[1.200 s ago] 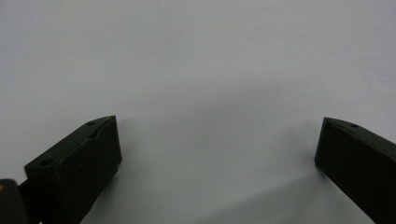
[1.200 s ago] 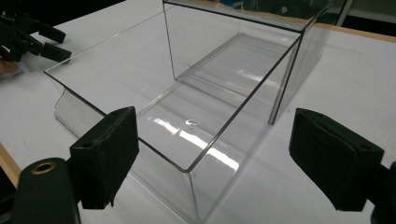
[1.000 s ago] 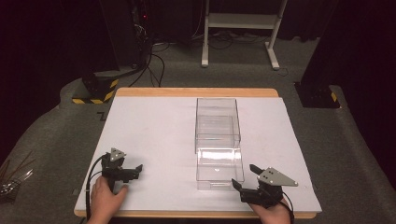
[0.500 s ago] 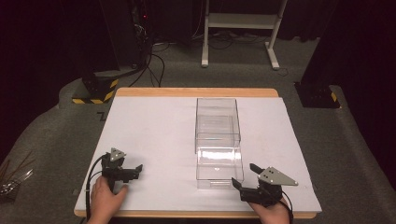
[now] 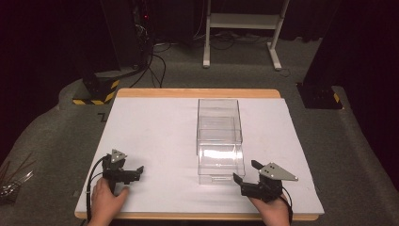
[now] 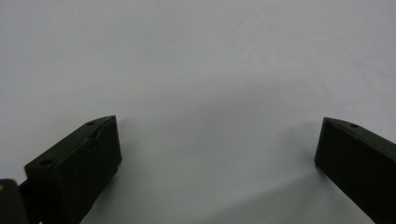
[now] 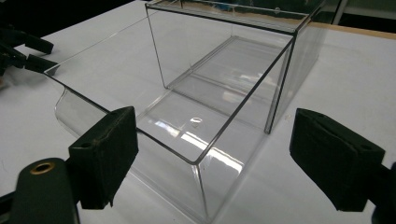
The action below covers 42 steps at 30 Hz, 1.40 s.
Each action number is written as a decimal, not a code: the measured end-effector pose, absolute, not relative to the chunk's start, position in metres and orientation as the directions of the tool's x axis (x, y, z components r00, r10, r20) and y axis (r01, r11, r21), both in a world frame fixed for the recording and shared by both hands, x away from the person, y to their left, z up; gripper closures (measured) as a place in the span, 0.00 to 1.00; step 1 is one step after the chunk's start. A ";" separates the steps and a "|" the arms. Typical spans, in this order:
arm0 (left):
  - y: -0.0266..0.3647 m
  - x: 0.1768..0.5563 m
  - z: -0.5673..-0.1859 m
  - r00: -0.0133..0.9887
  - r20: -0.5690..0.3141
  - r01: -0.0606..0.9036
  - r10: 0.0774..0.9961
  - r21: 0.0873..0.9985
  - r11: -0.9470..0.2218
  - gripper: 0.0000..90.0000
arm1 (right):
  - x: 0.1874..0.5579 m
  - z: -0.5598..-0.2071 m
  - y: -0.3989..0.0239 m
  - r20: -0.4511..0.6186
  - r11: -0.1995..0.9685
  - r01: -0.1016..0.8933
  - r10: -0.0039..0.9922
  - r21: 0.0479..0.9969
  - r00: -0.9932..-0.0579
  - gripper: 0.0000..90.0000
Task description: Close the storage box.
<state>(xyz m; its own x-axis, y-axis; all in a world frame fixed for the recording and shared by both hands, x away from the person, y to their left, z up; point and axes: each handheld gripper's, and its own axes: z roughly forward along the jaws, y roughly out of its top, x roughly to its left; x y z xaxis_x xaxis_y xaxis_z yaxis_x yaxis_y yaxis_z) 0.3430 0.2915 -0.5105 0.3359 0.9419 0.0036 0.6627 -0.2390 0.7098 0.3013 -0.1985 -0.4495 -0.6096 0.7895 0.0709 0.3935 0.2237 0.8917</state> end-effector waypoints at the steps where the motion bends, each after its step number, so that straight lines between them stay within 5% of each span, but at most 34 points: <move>1: 0.292 0.343 -0.511 0.336 0.003 0.663 0.942 0.710 -0.239 0.01 | 0.301 -0.450 -0.198 0.070 0.226 0.394 0.790 0.891 -0.609 0.18; 42: 0.292 0.343 -0.511 0.336 0.004 0.662 0.942 0.710 -0.240 0.01 | 0.329 -0.465 -0.188 0.055 0.254 0.448 0.820 0.857 -0.570 0.14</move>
<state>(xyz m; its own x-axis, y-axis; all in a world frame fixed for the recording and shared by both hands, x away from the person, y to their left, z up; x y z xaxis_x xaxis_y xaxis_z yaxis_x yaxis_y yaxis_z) 0.3431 0.2916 -0.5105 0.3364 0.9417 0.0042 0.6620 -0.2396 0.7102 0.3290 -0.1877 -0.4654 -0.5701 0.8198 0.0551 0.4483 0.2542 0.8570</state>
